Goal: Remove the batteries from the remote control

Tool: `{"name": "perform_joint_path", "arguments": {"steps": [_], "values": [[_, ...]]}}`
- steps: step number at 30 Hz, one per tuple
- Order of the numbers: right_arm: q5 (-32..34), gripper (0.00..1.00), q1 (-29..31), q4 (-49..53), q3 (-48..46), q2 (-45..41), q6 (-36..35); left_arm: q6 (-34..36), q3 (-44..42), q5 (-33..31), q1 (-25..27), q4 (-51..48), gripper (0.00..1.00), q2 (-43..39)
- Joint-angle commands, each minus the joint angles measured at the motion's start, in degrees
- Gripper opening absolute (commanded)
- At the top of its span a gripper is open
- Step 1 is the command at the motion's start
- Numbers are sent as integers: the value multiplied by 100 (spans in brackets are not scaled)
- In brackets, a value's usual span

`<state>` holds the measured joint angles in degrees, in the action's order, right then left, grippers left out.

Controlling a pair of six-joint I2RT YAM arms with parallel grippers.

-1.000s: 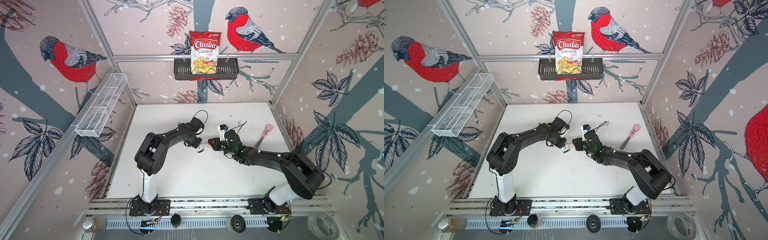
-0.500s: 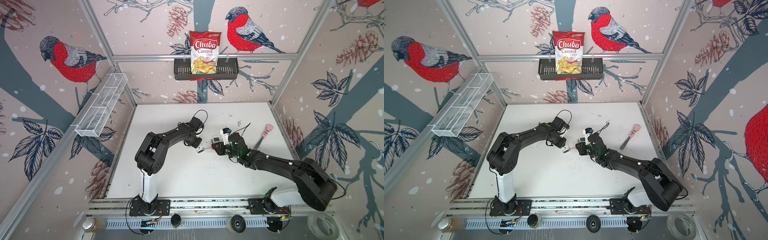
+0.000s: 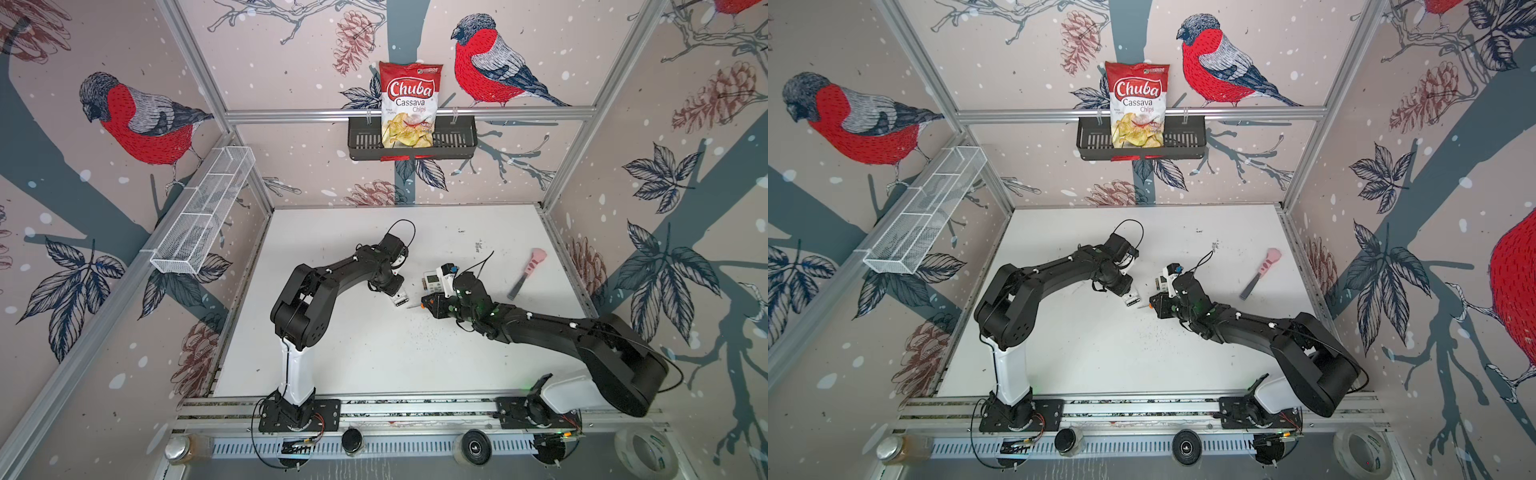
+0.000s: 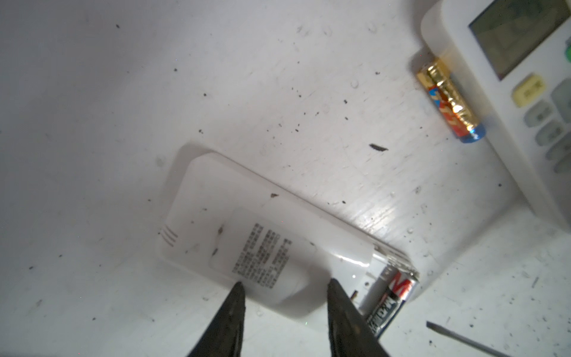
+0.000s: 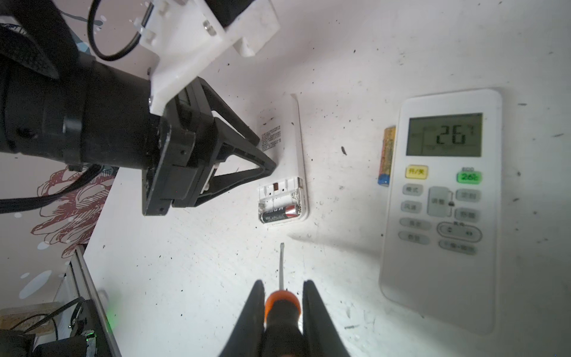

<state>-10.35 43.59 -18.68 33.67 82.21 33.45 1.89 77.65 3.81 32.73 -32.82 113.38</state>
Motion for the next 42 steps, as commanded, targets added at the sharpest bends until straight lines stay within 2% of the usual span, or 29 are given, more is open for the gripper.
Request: {"name": "perform_joint_path", "arguments": {"steps": [1, 21, 42], "values": [[-13, 0, 9, -308, 7, 17, 65, 30, -90, -84, -12, -269, 43, 156], [-25, 0, 5, -391, 241, 376, 56, 39, -58, -74, -14, -283, 43, 211], [-68, 0, -15, -352, 307, 361, 41, 46, -41, -65, -30, -295, 43, 237]]}}
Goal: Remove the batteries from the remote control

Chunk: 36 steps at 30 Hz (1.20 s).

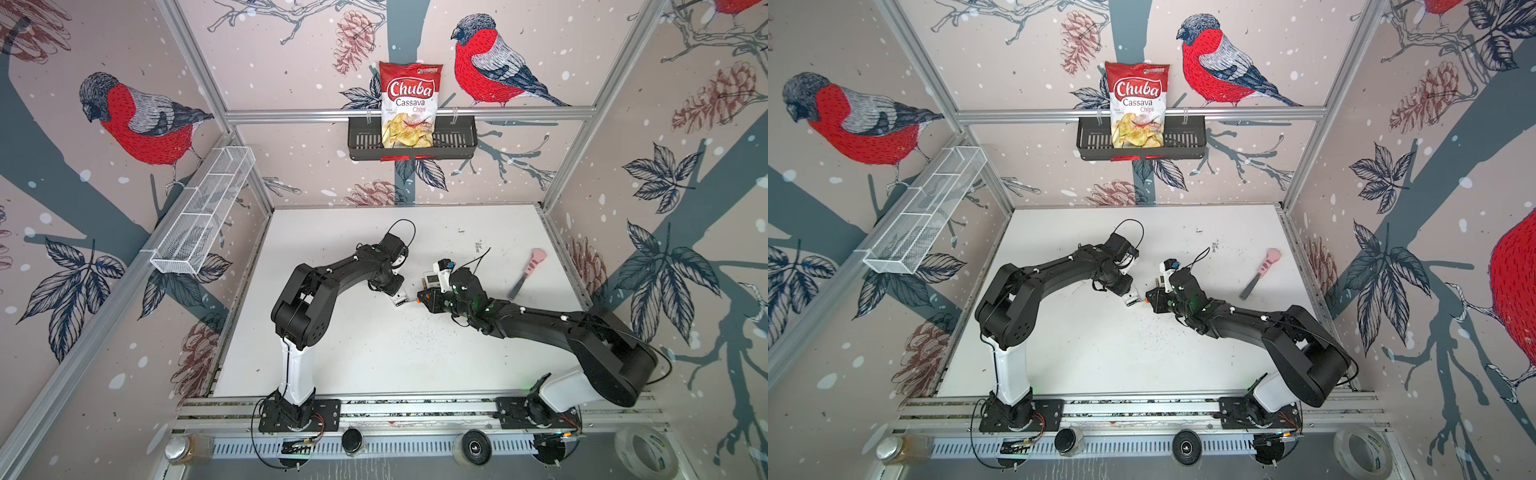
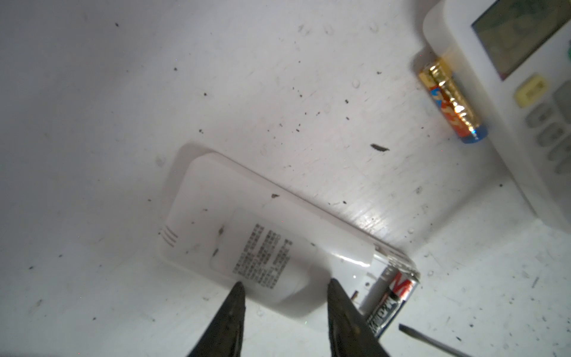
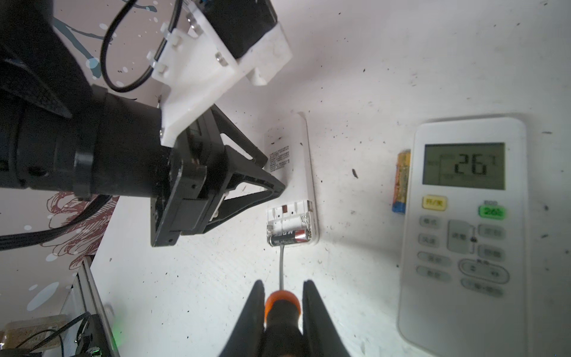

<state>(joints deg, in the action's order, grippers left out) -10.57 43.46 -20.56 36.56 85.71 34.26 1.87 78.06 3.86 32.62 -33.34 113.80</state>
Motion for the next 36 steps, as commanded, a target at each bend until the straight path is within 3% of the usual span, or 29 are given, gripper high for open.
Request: {"name": "perform_joint_path", "arguments": {"steps": [1, 36], "values": [[-38, 0, 3, -162, 14, 7, -34, 50, -84, -69, -19, -243, 43, 195], [204, 0, 13, -808, -200, 306, 139, 59, -75, -28, -37, -258, 43, 222]]}}
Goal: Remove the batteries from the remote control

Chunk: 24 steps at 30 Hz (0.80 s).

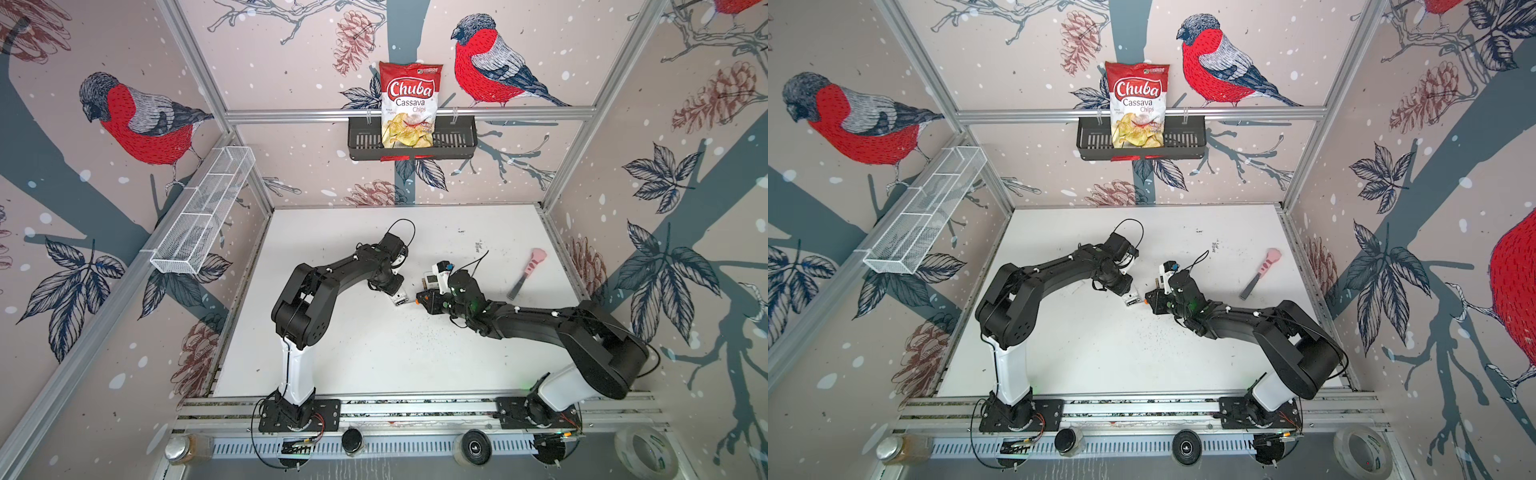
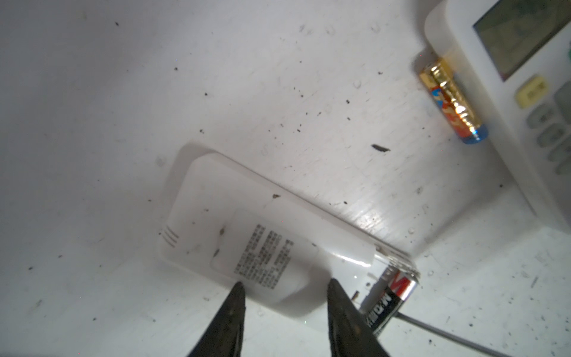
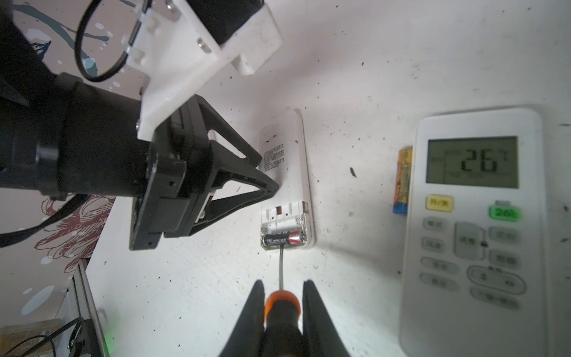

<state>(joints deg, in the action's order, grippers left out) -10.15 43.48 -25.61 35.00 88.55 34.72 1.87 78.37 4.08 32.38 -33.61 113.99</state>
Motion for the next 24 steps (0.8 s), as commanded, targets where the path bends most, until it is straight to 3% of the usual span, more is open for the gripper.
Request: {"name": "perform_joint_path", "arguments": {"steps": [1, 24], "values": [[158, 0, 21, -378, -74, 35, 121, 54, -104, -52, -13, -231, 43, 202], [264, 0, -5, -1111, -345, 188, 457, 52, -89, 5, -13, -247, 43, 263]]}}
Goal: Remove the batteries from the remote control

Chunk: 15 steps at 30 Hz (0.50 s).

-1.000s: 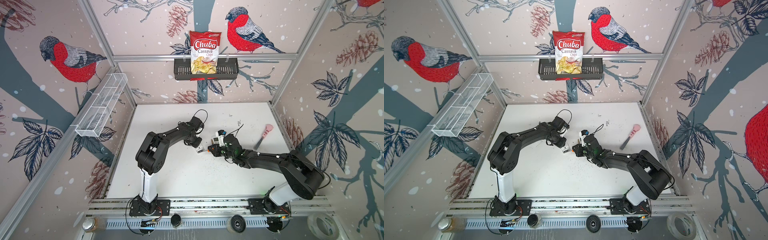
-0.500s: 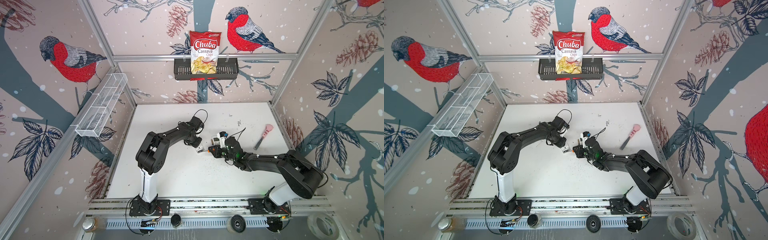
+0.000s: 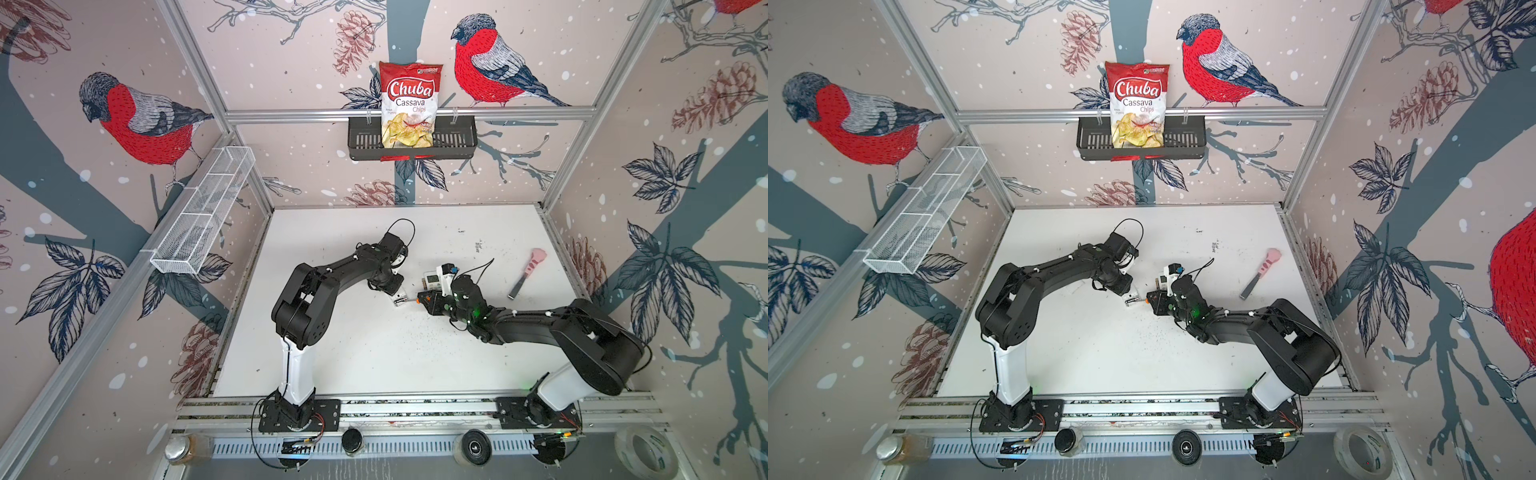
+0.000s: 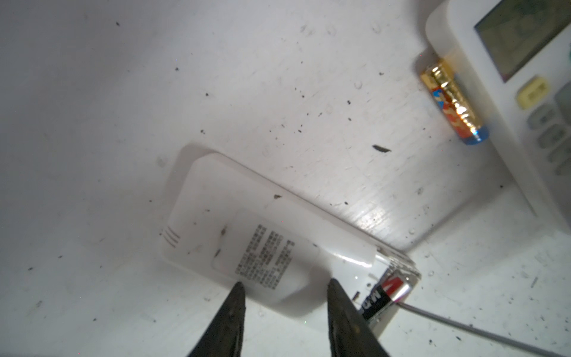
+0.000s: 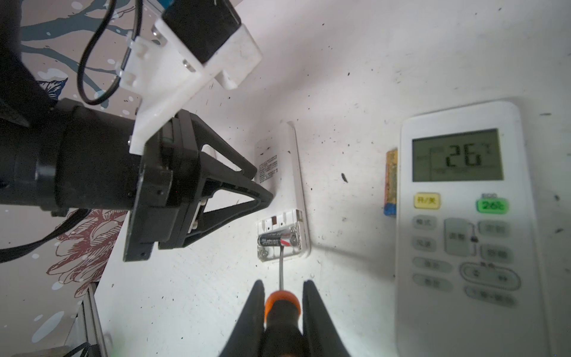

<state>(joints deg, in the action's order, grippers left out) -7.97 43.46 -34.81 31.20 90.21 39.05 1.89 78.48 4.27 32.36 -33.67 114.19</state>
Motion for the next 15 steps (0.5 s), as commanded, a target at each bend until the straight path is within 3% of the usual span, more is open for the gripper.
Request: {"name": "perform_joint_path", "arguments": {"steps": [1, 15], "values": [[32, 0, -11, -209, 42, 38, 28, 52, -98, -19, -10, -245, 43, 244], [-148, 0, -31, -451, 202, 329, 136, 57, -98, -19, -10, -243, 43, 253]]}}
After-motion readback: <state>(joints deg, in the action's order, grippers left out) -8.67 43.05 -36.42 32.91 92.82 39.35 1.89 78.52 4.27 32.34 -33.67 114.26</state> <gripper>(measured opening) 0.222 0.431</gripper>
